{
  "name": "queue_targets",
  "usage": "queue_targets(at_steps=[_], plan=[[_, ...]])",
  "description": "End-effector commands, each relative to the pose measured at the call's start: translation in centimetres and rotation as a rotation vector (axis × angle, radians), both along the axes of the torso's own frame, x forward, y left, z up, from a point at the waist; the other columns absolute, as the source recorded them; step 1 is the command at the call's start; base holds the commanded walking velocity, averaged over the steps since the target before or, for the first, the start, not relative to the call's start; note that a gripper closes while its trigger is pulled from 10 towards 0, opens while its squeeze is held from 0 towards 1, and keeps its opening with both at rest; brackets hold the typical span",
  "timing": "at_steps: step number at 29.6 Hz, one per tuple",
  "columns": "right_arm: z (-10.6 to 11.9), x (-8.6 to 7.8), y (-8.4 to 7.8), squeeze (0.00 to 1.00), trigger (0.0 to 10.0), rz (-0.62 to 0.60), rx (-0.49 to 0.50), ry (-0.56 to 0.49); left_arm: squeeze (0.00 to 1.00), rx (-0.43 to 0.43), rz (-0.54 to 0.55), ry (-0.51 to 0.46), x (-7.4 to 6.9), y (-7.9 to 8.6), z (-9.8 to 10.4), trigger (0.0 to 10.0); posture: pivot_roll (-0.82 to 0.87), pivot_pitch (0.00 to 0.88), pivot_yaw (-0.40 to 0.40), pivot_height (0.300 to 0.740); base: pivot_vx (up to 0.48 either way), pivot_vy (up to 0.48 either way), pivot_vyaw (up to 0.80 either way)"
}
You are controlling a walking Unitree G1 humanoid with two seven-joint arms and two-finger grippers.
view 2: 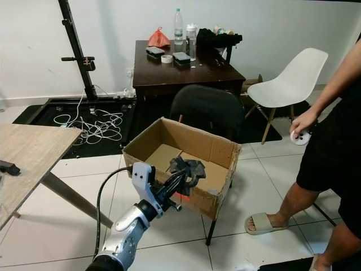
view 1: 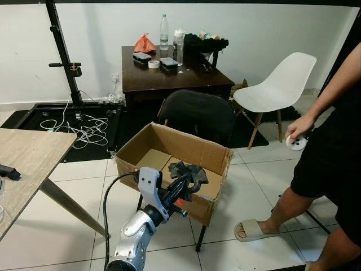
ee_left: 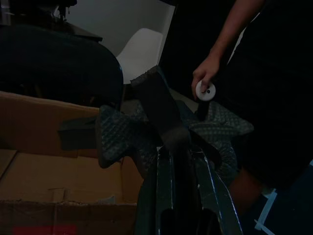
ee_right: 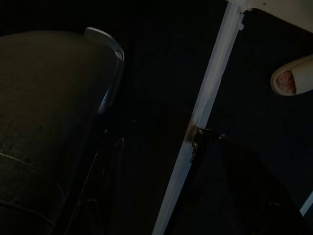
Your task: Picking trash to rubbish bin
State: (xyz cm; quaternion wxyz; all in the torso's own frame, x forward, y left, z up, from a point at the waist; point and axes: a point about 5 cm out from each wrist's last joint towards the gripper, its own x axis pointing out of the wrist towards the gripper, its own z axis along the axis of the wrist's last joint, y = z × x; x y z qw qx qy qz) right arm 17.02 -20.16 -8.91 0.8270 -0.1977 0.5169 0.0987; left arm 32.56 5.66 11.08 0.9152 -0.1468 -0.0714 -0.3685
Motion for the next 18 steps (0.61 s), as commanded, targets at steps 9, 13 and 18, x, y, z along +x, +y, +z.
queue_targets(at_steps=[9, 13, 18], plan=[[-0.21, -0.53, -0.17, 0.00, 10.0, -0.006, 0.000, 0.019, 0.00, 0.010, -0.028, 0.012, -0.28, -0.43, -0.24, 10.0, -0.13, 0.085, 0.038, 0.740, 0.000, 0.000, 0.00], [-0.19, -0.51, -0.21, 0.00, 10.0, -0.007, -0.003, 0.018, 0.00, 0.007, -0.042, 0.012, -0.36, -0.53, -0.21, 10.0, -0.13, 0.078, 0.040, 0.740, 0.000, 0.000, 0.00], [-0.19, -0.53, -0.29, 0.00, 10.0, -0.009, -0.005, 0.017, 0.00, 0.006, -0.052, 0.011, -0.38, -0.63, -0.18, 10.0, -0.13, 0.078, 0.040, 0.740, 0.000, 0.000, 0.00]])
